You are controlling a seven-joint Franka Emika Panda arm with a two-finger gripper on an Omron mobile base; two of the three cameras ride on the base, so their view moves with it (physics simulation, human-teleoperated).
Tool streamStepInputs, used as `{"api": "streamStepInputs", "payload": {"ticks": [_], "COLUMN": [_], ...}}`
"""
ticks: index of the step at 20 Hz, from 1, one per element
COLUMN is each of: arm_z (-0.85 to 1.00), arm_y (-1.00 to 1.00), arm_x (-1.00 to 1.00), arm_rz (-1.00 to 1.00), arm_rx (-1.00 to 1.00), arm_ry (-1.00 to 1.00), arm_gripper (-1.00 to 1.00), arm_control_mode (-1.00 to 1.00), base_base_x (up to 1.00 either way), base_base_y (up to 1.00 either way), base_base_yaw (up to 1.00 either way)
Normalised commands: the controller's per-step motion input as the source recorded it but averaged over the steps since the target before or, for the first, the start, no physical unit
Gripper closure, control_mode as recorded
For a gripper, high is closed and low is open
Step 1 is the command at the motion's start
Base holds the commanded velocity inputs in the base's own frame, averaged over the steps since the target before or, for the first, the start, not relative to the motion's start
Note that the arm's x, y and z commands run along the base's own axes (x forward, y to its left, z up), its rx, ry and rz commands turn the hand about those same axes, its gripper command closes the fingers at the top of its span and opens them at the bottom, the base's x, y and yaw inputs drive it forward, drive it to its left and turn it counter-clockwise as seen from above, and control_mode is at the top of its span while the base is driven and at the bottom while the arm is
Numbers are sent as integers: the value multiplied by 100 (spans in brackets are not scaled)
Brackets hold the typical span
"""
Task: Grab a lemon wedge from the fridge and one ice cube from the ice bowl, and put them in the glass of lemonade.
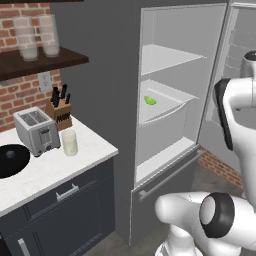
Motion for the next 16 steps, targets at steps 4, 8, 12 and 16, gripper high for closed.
{"api": "streamStepInputs", "payload": {"ticks": [4,8,12,16], "arm_z": [-1,-15,-13,-13], "arm_y": [29,39,46,61], "arm_x": [-19,-31,-27,-33], "arm_rz": [28,47,50,43], "arm_rx": [0,3,4,3], "arm_ry": [0,0,0,0], "arm_gripper": [-100,-100,-100,-100], "arm_control_mode": [-100,-100,-100,-100], "base_base_x": [0,0,0,0], "base_base_y": [0,0,0,0], "base_base_yaw": [0,0,0,0]}}
